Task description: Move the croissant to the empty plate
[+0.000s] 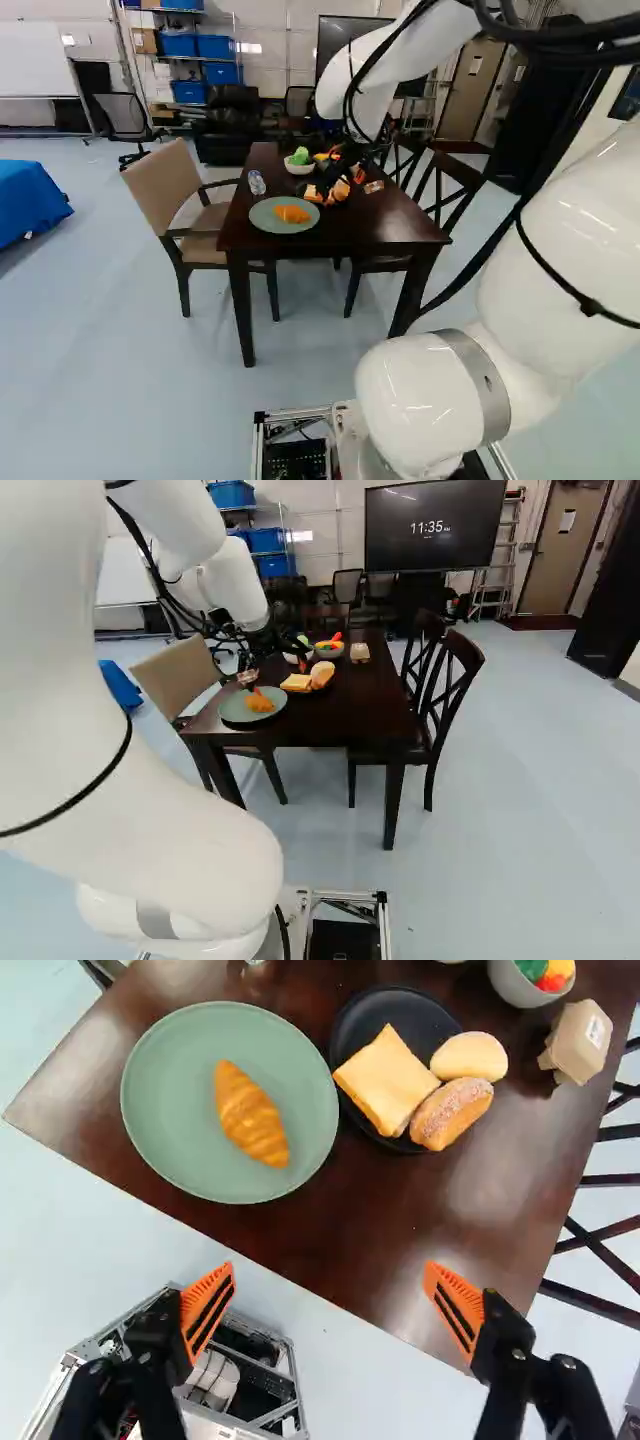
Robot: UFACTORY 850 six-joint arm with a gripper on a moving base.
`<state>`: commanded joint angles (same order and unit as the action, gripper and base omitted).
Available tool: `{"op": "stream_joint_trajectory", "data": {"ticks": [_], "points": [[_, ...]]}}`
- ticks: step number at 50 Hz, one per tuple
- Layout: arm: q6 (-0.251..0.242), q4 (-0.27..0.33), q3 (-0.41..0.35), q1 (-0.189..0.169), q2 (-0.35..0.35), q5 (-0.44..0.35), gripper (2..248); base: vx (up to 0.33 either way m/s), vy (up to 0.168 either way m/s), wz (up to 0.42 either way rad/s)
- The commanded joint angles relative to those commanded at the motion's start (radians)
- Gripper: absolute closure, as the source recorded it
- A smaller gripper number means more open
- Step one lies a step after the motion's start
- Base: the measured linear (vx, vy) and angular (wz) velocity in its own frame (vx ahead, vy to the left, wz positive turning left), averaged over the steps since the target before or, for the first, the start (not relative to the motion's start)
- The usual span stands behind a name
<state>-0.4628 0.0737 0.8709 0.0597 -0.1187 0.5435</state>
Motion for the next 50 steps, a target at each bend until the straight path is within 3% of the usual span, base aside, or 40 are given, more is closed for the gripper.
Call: {"op": "stream_joint_trajectory", "data": {"ticks": [37,50], "points": [[0.000,0.000,-0.129,-0.147,-0.144,0.000,3,0.000,0.000,0.000],[0.002,0.000,-0.131,-0.147,-0.144,-0.005,3,0.000,0.000,0.000]]}}
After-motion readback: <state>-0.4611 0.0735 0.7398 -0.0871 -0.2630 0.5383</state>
